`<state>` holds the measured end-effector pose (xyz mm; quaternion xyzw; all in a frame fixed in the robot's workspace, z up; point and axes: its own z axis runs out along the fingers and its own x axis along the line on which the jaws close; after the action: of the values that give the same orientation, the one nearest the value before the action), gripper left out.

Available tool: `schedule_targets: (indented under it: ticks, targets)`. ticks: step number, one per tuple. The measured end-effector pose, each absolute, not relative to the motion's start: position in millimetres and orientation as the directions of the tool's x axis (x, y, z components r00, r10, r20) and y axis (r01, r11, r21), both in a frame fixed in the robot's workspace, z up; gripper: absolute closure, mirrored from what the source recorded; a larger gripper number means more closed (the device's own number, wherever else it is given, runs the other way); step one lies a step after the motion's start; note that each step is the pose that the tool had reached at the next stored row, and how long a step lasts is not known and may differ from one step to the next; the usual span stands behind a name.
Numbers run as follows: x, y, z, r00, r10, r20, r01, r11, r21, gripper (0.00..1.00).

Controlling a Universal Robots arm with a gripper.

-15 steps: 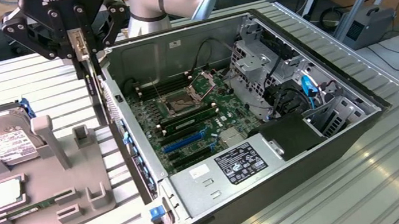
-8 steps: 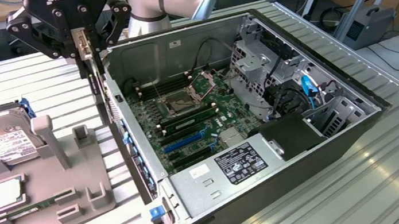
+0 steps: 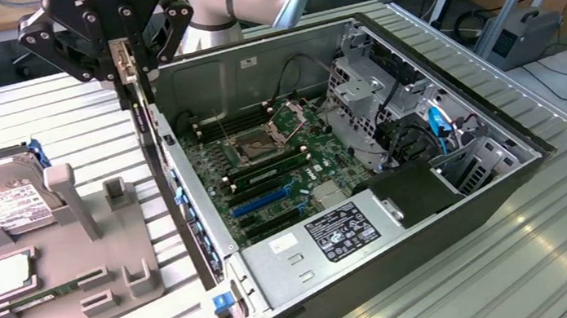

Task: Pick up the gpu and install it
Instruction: 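Pick up the gpu and move the gpu toward the slot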

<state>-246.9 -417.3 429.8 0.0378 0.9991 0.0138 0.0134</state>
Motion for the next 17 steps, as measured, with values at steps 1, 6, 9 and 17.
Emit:
schedule_targets:
  ticks: [1, 6, 9, 17]
  targets:
    - [-246.4, -417.4, 429.8, -0.997, 0.076, -0.026, 0.075, 0.997, 0.029, 0.73]
    - [-243.8, -417.3, 429.8, -0.997, 0.076, -0.026, 0.075, 0.997, 0.028, 0.73]
    - [-241.8, -417.3, 429.7, -0.997, 0.076, -0.026, 0.075, 0.997, 0.028, 0.73]
    - [-237.0, -417.4, 429.7, -0.997, 0.076, -0.026, 0.075, 0.997, 0.028, 0.73]
